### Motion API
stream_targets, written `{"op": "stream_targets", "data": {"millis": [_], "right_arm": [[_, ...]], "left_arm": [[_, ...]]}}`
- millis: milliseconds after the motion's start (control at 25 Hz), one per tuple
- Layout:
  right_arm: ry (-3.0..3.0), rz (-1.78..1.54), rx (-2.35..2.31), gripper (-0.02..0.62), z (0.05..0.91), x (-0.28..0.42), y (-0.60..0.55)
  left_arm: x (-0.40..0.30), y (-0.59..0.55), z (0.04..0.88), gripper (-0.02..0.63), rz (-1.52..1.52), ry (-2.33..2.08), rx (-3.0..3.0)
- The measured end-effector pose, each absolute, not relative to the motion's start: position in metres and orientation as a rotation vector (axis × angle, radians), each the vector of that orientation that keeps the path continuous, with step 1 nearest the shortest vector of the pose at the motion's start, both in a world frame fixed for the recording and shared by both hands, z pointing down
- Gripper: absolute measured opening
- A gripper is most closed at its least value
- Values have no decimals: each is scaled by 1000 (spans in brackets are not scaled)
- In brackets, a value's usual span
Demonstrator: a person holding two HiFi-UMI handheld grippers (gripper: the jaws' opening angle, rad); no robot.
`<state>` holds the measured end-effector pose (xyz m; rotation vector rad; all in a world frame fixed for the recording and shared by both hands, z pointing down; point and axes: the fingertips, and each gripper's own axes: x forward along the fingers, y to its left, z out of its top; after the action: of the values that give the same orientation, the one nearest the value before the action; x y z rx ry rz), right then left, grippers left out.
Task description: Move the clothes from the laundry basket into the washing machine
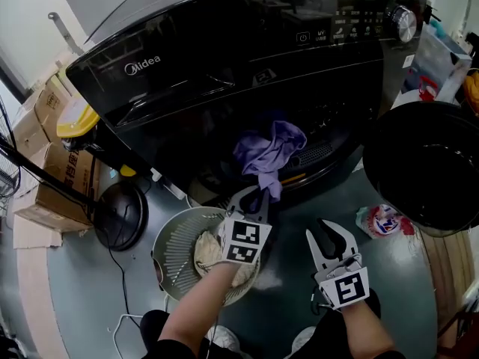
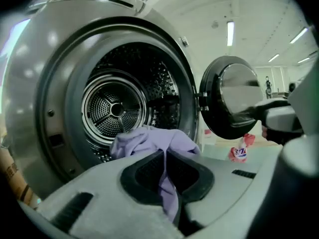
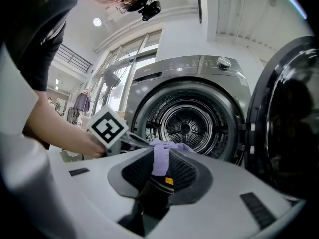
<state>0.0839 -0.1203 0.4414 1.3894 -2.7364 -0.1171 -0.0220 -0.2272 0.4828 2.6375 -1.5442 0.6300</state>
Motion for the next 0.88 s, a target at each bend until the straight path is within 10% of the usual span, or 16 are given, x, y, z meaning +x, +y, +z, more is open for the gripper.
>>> {"op": "stream_targets", "data": {"millis": [800, 880], "right_arm": [[-2710, -123, 1481, 84, 428, 117, -108], [-2709, -107, 1481, 85, 428, 117, -106]], "left_arm": [[-22, -404, 503, 23, 805, -1770, 2320], [-18, -405, 500, 235, 764, -1725, 2344]]}}
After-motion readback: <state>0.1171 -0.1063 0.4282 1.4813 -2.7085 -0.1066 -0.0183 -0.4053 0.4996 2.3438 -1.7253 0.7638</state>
